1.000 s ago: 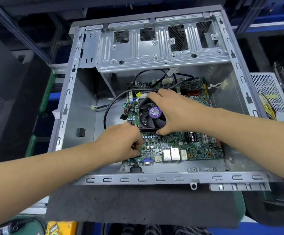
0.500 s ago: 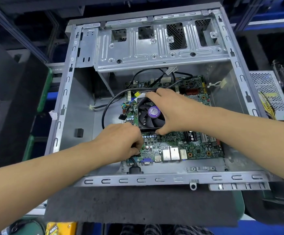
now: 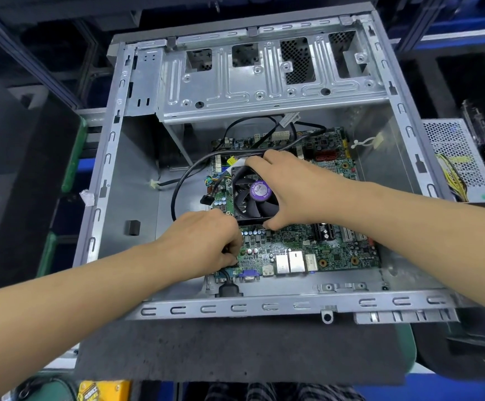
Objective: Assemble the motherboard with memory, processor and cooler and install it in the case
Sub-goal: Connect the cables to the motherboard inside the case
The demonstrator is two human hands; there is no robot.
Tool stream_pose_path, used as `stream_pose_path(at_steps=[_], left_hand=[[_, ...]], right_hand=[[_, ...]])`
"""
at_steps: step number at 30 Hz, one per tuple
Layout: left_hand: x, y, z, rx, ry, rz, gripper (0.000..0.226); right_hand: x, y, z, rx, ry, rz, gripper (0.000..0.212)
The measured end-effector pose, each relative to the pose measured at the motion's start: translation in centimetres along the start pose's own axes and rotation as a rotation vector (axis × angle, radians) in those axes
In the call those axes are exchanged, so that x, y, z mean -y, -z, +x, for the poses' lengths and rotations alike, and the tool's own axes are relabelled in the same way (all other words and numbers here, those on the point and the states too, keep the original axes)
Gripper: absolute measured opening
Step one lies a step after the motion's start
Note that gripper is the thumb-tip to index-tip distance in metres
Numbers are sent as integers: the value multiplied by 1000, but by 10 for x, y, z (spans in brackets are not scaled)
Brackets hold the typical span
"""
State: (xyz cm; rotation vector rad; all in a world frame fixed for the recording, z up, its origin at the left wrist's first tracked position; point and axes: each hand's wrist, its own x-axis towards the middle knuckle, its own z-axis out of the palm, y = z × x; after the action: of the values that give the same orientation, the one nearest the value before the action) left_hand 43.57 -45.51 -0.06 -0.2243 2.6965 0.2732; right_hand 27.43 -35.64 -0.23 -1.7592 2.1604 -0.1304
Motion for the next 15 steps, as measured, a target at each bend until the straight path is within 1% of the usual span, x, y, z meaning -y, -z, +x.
stream_pose_path(at_steps=[6,9,15], left_hand=[[0,1,1,12,-4,24,9],[-3,2,0,25,-40,36,9],[-10,6,4,72,-73,127,9]], right_hand=[[-1,-1,0,-2,-1,-1,108],[0,0,0,3,-1,3,108],[2,4,-1,26,-5,-1,108]])
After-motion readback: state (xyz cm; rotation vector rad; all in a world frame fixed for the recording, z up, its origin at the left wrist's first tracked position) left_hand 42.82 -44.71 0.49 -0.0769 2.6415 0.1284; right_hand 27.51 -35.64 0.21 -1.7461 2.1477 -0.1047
